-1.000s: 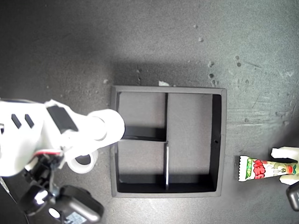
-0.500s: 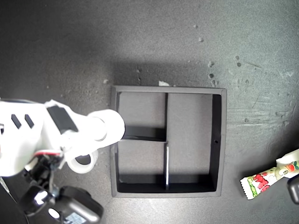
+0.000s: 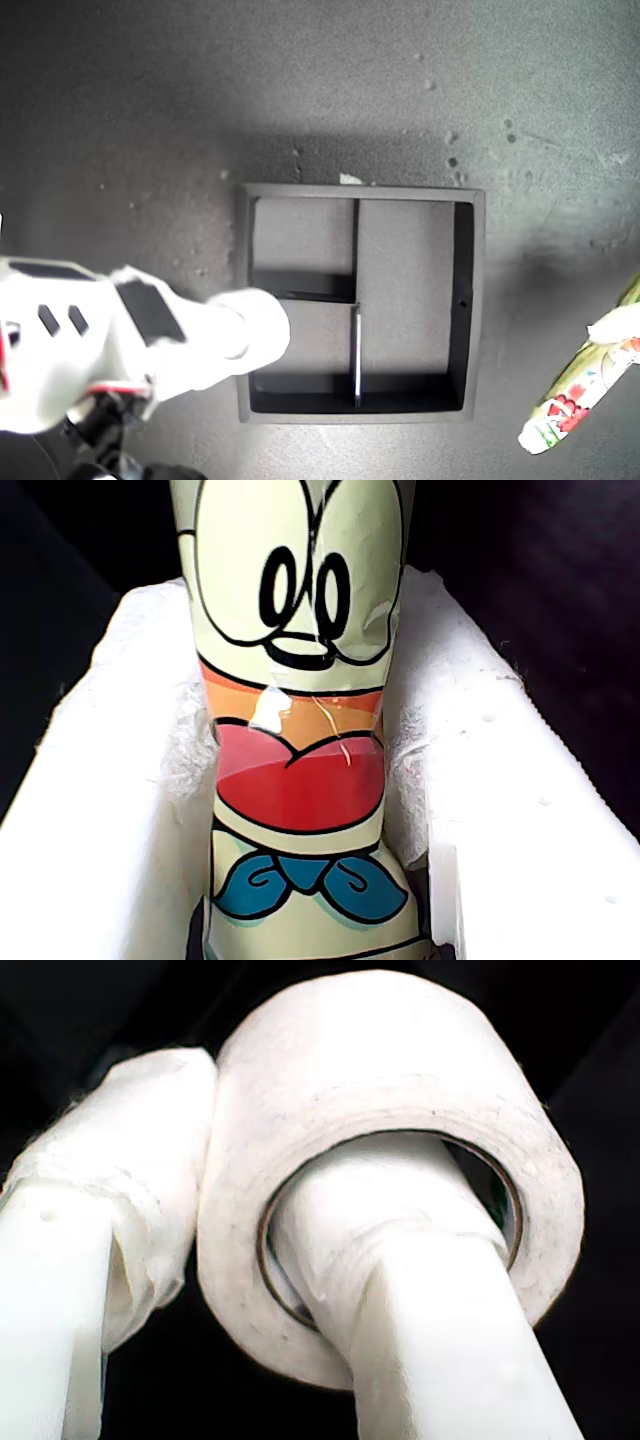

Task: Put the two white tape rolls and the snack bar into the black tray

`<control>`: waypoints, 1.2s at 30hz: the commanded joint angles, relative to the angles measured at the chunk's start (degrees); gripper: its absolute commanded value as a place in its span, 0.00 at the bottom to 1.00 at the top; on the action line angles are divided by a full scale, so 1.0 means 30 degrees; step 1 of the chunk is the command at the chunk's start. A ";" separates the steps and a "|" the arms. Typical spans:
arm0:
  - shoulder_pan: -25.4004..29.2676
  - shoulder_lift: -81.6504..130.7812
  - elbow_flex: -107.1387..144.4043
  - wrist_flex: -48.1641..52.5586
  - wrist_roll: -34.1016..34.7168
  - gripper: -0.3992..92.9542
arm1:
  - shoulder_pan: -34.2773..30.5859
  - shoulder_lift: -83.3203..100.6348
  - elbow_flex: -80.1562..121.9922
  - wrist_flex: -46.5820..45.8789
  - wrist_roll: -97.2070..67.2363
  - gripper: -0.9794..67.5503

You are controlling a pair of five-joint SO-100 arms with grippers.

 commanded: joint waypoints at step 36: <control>0.2256 -0.9287 -0.4600 -0.2139 -0.2490 0.00 | 0.2227 -1.8574 -1.0840 -0.7119 -0.7119 0.01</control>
